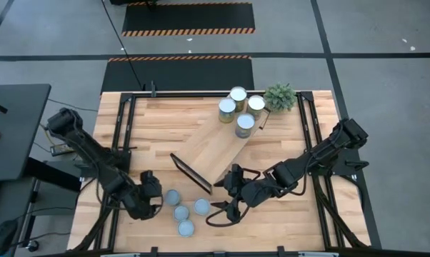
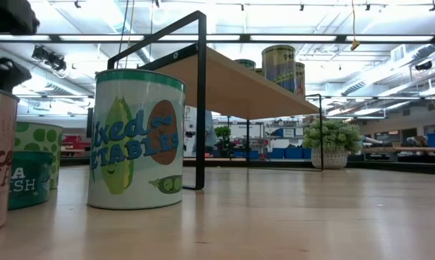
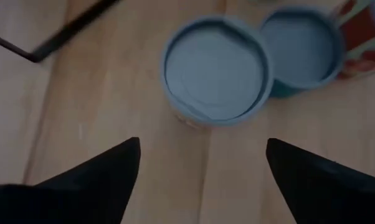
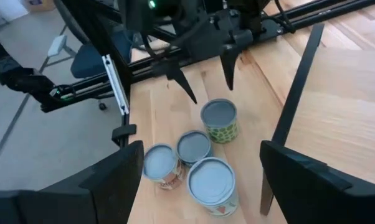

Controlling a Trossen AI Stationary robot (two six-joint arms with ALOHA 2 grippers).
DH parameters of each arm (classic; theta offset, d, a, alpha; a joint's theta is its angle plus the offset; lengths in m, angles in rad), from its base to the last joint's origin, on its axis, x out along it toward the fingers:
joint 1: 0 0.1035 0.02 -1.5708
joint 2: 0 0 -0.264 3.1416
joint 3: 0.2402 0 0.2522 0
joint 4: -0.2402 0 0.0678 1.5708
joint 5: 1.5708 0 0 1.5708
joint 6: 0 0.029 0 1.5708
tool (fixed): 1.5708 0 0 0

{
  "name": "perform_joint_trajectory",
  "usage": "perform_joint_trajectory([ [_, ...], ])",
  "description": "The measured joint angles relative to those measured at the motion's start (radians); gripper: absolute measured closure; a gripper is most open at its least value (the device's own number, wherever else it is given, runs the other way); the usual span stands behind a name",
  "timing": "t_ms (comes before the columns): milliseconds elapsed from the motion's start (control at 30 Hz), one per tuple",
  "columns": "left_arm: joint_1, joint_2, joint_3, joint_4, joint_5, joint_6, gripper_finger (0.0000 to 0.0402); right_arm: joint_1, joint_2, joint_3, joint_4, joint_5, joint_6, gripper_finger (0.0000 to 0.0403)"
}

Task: Pick and place cans onto a shelf
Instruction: Put the canned green peas on the shelf

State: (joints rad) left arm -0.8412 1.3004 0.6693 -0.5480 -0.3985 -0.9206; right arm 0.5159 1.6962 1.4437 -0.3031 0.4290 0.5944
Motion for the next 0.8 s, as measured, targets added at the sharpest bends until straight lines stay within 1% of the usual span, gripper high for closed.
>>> perform_joint_trajectory([
  [67, 0.014, 0.043, 0.0, 0.028, 0.029, 0.025, 0.0044, 0.0, 0.0, 0.0, -0.001, 0.0, 0.004, 0.0076],
  [133, 0.021, 0.077, 0.0, 0.062, 0.033, 0.043, 0.0043, 0.001, 0.0, 0.0, -0.001, -0.002, 0.004, 0.0076],
  [300, 0.021, 0.132, 0.0, 0.138, -0.031, 0.053, 0.0043, 0.003, 0.0, 0.0, -0.01, -0.004, 0.03, 0.0076],
  [467, 0.027, 0.154, 0.0, 0.192, -0.087, 0.067, 0.0043, 0.006, 0.0, 0.0, -0.015, -0.004, 0.034, 0.0076],
  [667, 0.028, 0.184, 0.0, 0.251, -0.099, 0.119, 0.0045, 0.006, 0.0, 0.0, -0.019, -0.004, 0.034, 0.0076],
  [800, 0.034, 0.192, 0.0, 0.26, -0.099, 0.121, 0.0059, 0.006, 0.0, 0.0, -0.019, -0.004, 0.034, 0.0076],
])
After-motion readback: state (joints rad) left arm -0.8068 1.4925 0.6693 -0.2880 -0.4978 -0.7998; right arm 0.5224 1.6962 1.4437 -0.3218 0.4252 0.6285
